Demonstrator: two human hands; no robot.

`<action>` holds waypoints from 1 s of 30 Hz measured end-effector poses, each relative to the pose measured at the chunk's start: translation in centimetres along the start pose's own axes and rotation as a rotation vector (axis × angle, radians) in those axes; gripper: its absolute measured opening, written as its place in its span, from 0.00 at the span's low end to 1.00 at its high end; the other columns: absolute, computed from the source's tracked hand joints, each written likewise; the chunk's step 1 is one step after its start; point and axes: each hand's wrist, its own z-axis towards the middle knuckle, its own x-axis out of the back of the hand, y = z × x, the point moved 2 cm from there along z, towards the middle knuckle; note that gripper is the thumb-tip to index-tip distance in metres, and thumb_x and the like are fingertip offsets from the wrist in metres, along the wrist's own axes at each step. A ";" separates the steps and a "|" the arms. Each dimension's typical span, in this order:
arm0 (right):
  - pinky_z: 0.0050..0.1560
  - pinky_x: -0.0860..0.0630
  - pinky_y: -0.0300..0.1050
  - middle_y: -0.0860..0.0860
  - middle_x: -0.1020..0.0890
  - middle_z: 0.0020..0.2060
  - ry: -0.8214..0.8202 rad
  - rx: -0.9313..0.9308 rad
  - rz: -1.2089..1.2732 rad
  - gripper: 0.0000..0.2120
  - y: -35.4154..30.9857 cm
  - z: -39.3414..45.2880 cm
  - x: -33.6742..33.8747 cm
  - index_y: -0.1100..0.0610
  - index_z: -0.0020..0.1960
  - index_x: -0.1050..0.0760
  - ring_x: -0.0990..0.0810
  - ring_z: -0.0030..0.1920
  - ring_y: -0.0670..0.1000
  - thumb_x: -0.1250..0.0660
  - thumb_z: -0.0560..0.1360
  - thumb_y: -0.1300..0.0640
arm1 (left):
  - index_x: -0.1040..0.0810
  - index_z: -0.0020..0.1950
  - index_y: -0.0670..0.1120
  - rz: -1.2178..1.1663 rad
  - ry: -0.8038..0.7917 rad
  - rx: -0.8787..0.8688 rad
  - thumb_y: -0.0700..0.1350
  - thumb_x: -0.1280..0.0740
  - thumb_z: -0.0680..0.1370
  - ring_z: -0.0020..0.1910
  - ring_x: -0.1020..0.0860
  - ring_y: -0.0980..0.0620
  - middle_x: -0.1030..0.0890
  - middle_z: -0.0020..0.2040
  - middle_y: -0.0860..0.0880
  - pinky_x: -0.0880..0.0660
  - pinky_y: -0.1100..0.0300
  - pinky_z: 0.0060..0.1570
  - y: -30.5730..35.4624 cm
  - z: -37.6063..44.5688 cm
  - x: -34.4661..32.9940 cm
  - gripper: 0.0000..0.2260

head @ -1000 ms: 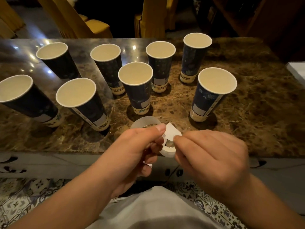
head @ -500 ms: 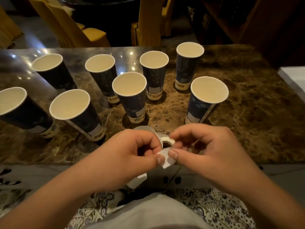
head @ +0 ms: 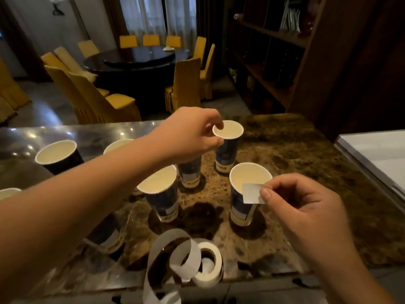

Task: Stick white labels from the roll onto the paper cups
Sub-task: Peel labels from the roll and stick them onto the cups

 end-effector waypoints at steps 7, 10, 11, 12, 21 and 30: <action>0.34 0.23 0.35 0.43 0.16 0.35 0.002 -0.033 -0.025 0.09 -0.4 0.0 0.1 0.43 0.40 0.19 0.20 0.36 0.44 0.26 0.68 0.58 | 0.26 0.66 0.52 0.687 -0.256 -0.261 0.56 0.31 0.74 0.59 0.28 0.43 0.26 0.62 0.45 0.29 0.49 0.48 -2.7 11.1 -7.0 0.21; 0.36 0.23 0.34 0.42 0.17 0.35 0.029 -0.031 -0.038 0.10 -0.3 -0.1 0.4 0.43 0.41 0.19 0.20 0.38 0.44 0.26 0.68 0.58 | 0.22 0.63 0.50 0.793 -0.318 -0.347 0.54 0.31 0.75 0.58 0.28 0.43 0.24 0.60 0.46 0.35 0.50 0.44 -3.5 12.3 -8.8 0.18; 0.36 0.23 0.34 0.41 0.17 0.35 0.036 -0.037 -0.043 0.10 -0.2 -0.2 0.6 0.42 0.42 0.19 0.20 0.39 0.44 0.26 0.68 0.58 | 0.22 0.61 0.49 0.786 -0.314 -0.359 0.51 0.30 0.75 0.56 0.27 0.44 0.22 0.58 0.46 0.37 0.51 0.43 -3.7 12.5 -9.1 0.16; 0.37 0.23 0.34 0.41 0.17 0.35 0.046 -0.044 -0.049 0.10 -0.1 -0.3 0.7 0.42 0.42 0.20 0.20 0.40 0.44 0.26 0.68 0.58 | 0.21 0.59 0.48 0.766 -0.303 -0.363 0.49 0.30 0.75 0.54 0.26 0.44 0.21 0.54 0.46 0.38 0.51 0.43 -3.8 12.7 -9.1 0.14; 0.32 0.19 0.45 0.46 0.17 0.38 0.212 0.065 -0.042 0.06 -2.1 2.4 4.3 0.47 0.40 0.20 0.20 0.36 0.48 0.28 0.71 0.58 | 0.24 0.61 0.48 -0.044 -0.067 -0.252 0.43 0.37 0.79 0.55 0.25 0.52 0.23 0.53 0.52 0.27 0.56 0.55 1.7 11.3 4.8 0.10; 0.34 0.19 0.45 0.45 0.18 0.38 0.195 0.241 -0.005 0.04 -5.9 6.0 2.1 0.48 0.41 0.23 0.19 0.38 0.46 0.28 0.71 0.53 | 0.21 0.57 0.49 -0.285 -0.002 -0.324 0.46 0.36 0.80 0.48 0.20 0.59 0.19 0.46 0.56 0.22 0.59 0.48 5.5 4.4 9.4 0.08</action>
